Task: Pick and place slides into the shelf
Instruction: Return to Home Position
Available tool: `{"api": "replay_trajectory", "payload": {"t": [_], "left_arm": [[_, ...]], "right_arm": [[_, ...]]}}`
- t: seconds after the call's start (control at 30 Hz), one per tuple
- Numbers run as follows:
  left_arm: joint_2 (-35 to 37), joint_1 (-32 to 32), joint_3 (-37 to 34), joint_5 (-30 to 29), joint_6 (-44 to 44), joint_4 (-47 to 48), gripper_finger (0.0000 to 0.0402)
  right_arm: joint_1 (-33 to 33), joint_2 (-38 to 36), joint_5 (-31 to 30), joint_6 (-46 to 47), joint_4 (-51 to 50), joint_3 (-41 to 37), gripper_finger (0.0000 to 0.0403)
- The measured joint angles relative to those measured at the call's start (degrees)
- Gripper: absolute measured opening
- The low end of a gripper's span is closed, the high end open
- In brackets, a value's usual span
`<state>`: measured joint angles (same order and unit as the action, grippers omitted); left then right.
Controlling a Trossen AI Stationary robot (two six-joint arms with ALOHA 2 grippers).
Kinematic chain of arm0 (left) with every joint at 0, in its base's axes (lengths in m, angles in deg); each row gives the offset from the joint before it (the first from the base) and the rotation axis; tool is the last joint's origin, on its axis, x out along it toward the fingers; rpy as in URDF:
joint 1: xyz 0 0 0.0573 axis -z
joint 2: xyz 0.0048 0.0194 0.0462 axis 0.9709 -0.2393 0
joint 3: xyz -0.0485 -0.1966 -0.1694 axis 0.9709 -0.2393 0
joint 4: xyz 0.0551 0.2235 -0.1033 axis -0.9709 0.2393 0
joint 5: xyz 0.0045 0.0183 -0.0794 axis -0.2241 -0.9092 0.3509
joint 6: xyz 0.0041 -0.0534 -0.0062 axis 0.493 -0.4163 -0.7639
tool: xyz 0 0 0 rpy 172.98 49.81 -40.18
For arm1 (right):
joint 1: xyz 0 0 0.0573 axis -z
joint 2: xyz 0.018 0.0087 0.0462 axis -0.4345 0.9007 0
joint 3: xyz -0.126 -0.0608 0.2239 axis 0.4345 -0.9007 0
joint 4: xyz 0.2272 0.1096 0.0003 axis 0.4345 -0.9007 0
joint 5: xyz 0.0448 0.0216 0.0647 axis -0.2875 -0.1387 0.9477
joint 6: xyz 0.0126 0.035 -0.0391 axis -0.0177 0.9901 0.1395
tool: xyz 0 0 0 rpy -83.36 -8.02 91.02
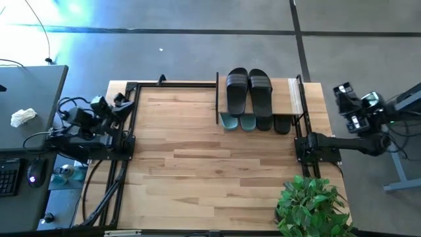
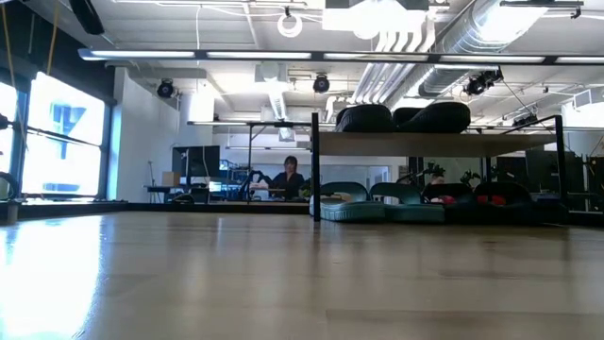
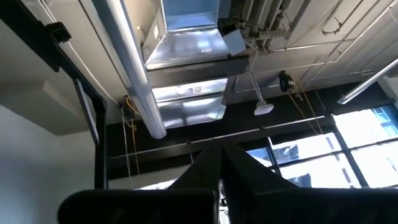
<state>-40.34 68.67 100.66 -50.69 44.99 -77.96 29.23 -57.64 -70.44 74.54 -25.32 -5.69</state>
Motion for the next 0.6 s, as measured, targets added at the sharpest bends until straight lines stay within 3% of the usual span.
{"api": "replay_trajectory", "payload": {"t": [0.13, 0.6], "left_arm": [[0.1, 0.0, -4.9, 1.8, -1.8, -7.0, 0.0000], [0.0, 0.0, -16.5, 2.3, -10.0, -15.7, 0.0000]], "right_arm": [[0.0, 0.0, 0.6, 2.5, 7.6, -6.0, 0.0000], [0.0, 0.0, -1.0, 11.0, 23.4, -21.7, 0.0000]]}}
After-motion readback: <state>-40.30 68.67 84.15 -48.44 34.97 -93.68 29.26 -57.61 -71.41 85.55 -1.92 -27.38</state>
